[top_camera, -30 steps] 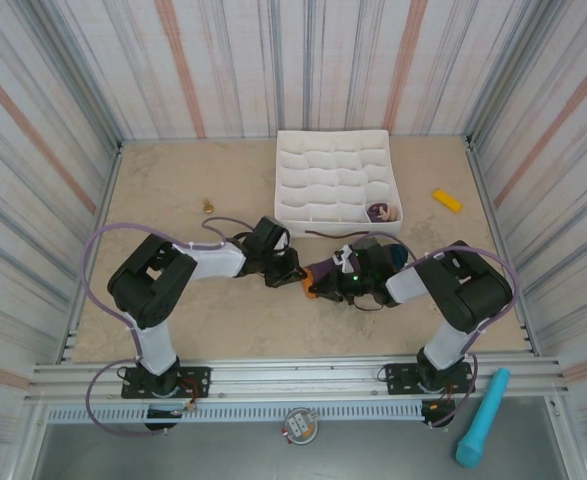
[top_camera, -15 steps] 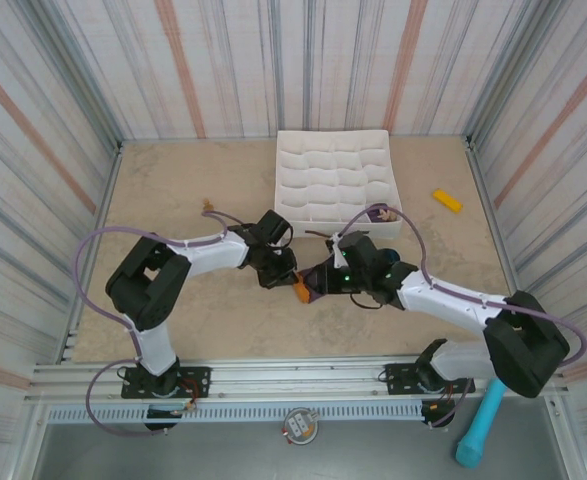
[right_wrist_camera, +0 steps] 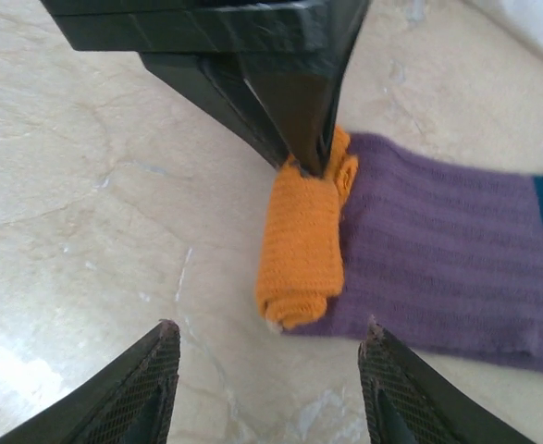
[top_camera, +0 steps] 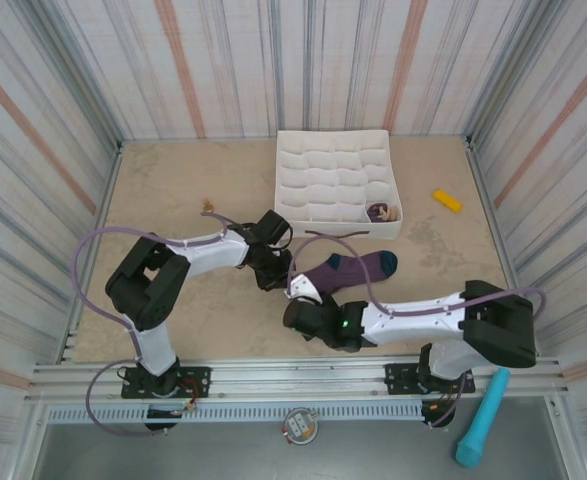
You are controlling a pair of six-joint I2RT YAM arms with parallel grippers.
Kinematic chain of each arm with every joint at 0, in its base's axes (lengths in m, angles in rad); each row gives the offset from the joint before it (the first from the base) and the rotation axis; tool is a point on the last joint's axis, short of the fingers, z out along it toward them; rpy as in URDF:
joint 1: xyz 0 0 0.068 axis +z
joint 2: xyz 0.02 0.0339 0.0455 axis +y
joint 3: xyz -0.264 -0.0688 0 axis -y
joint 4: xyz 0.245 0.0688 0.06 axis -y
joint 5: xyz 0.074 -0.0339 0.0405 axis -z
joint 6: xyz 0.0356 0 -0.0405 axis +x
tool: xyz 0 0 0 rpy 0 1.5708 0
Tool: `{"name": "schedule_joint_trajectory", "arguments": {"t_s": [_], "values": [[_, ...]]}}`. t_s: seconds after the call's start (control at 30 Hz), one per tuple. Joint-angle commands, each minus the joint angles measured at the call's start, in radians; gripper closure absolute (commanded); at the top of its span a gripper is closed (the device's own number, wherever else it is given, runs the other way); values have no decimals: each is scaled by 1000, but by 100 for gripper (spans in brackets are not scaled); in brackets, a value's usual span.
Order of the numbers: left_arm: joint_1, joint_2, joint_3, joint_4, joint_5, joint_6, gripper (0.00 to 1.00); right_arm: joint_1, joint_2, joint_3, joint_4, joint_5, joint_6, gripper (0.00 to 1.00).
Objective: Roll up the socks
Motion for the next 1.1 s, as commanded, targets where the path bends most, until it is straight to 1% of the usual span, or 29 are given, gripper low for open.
{"name": "schedule_joint_trajectory", "arguments": {"t_s": [0.0,0.17,0.27,0.4,0.47,0.6,0.67,0.73,0.8,0.83,0.9,0.97,1.07], "values": [[-2,13,23,-28,20,-19,100,31,84,53,2,205,-56,46],[1,21,19,-26,33,-17,100,40,186,83,21,259,-57,48],[3,23,19,-27,38,-12,100,39,224,90,21,268,-50,49],[5,29,18,-24,44,-9,100,34,267,97,18,272,-37,54],[5,30,17,-24,46,-8,100,31,283,99,18,269,-28,57],[8,32,8,-11,53,-12,100,22,309,110,8,262,-12,68],[8,33,7,-9,56,-13,100,16,315,110,5,259,-3,76],[9,34,5,-3,60,-16,100,10,314,105,4,251,6,88],[10,37,4,3,68,-18,100,4,312,102,4,241,17,97],[11,39,1,9,70,-20,100,1,308,98,7,233,23,100],[12,32,-10,29,73,-25,100,-5,293,78,24,210,31,100],[15,22,-23,58,72,-30,99,-14,262,43,69,161,32,100],[19,-11,-47,98,65,-39,87,-46,207,-32,151,60,44,100]]}}
